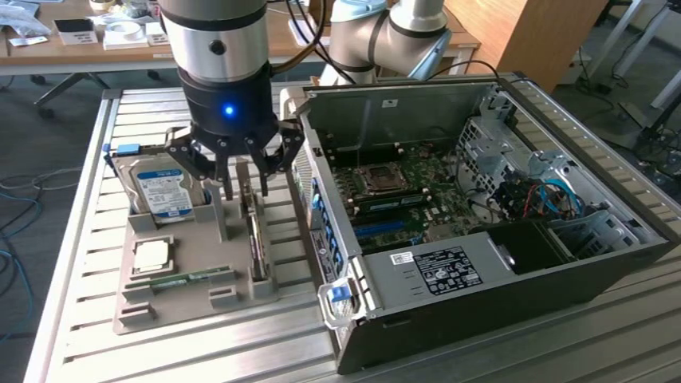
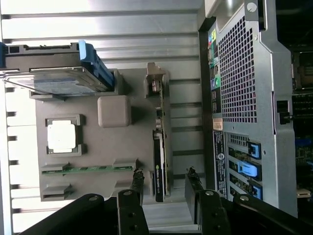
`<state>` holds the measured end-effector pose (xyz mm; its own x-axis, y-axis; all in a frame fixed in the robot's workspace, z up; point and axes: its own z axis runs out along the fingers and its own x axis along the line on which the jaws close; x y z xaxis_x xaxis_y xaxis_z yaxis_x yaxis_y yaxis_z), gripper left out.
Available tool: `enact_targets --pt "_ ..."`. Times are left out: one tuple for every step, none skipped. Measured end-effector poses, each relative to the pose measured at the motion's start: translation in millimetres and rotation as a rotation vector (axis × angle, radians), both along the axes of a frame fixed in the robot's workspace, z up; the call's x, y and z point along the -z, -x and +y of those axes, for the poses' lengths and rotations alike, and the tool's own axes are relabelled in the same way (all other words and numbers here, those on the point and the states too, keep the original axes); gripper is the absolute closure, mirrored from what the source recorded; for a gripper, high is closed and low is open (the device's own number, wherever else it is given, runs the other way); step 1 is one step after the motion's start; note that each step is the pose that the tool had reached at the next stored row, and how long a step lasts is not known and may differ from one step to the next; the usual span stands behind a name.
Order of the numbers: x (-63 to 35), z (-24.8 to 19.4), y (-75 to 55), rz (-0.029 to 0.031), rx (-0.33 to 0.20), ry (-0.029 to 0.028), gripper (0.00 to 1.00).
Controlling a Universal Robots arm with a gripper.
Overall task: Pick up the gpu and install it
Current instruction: 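Pick up the gpu and move the gpu toward the slot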
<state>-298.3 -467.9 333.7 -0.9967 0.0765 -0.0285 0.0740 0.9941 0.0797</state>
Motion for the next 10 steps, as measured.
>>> enact_targets --pt "0.3 0.0 0.0 0.0000 0.000 -0.0002 0.53" --pt "0.8 0.0 0.0 -0.0002 0.000 -0.0004 0.53" --pt "1.3 0.0 0.0 -0.0003 0.000 -0.0005 0.53" --pt "1.8 0.0 0.0 -0.0002 0.000 -0.0006 0.53" --pt "2.5 0.0 0.0 -0.0002 0.000 -0.0008 0.53" --pt "3.3 0.0 0.0 -0.0002 0.000 -0.0009 0.53" --pt "4.1 0.0 0.0 -0.0001 0.000 -0.0010 0.53" --pt "5.2 0.0 0.0 -0.0002 0.000 -0.0012 0.53" --pt "6.1 0.0 0.0 -0.0003 0.000 -0.0013 0.53" --pt "6.8 0.0 0.0 -0.0003 0.000 -0.0015 0.53"
